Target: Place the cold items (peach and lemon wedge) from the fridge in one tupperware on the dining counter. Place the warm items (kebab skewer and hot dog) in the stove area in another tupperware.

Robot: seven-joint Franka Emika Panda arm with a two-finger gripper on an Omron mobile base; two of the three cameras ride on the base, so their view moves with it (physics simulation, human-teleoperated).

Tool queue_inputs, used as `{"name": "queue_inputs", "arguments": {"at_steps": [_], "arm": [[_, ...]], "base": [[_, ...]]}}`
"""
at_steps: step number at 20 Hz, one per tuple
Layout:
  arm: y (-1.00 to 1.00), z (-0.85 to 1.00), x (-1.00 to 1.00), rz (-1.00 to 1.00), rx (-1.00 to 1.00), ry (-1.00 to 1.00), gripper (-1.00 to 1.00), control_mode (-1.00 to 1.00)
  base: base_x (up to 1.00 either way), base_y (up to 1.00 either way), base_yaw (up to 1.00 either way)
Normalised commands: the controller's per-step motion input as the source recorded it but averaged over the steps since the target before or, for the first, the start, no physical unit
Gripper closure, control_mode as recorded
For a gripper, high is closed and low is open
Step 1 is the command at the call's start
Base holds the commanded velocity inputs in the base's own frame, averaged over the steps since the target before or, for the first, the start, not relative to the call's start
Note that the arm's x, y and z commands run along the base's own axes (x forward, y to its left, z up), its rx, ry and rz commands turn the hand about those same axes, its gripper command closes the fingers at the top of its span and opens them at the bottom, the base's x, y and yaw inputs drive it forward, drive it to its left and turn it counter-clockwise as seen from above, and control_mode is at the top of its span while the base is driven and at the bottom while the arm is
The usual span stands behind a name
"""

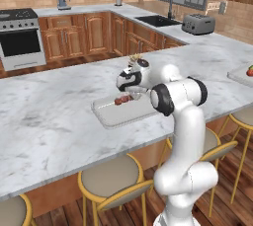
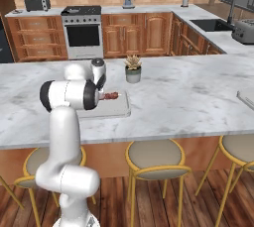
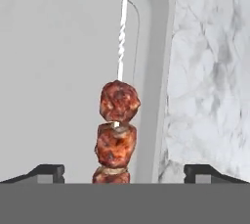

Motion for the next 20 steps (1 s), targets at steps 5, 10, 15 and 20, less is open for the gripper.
{"name": "queue_inputs", "arguments": {"at_steps": [5, 10, 15, 20], "arm": [[-0.81, 1.0, -1.0, 0.03, 0.36, -0.55, -1.0, -1.0], [-0.49, 1.0, -1.0, 0.0, 0.23, -0.46, -1.0, -1.0], [-0.3, 1.0, -1.0, 0.05, 0.03, -0.12, -1.0, -1.0], [-0.49, 1.0, -1.0, 0.11, 0.01, 0.0, -1.0, -1.0]], "base": [[0.0, 0.0, 0.0], [0.0, 0.0, 0.0], [0.0, 0.0, 0.0], [0.0, 0.0, 0.0]]}}
